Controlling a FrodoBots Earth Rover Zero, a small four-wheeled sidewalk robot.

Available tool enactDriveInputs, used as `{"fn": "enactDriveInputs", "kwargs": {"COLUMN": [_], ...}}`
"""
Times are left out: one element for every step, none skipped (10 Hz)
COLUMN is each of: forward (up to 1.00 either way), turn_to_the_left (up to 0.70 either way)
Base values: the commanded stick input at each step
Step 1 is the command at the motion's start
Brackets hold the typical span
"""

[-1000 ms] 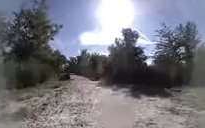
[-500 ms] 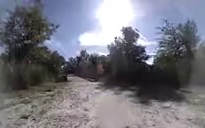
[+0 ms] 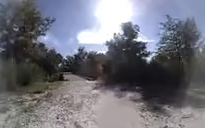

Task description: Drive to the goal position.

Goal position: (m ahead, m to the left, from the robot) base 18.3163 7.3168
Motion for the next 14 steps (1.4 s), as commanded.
{"fn": "enactDriveInputs", "kwargs": {"forward": [0.85, 0.85, 0.85, 0.85, 0.85, 0.85, 0.85, 0.85, 0.85, 0.85, 0.85, 0.85, 0.85, 0.85], "turn_to_the_left": [0.00, 0.00, 0.00, 0.00, 0.00, 0.00, 0.00, 0.00, 0.00, 0.00, 0.00, 0.00, 0.00, 0.00]}}
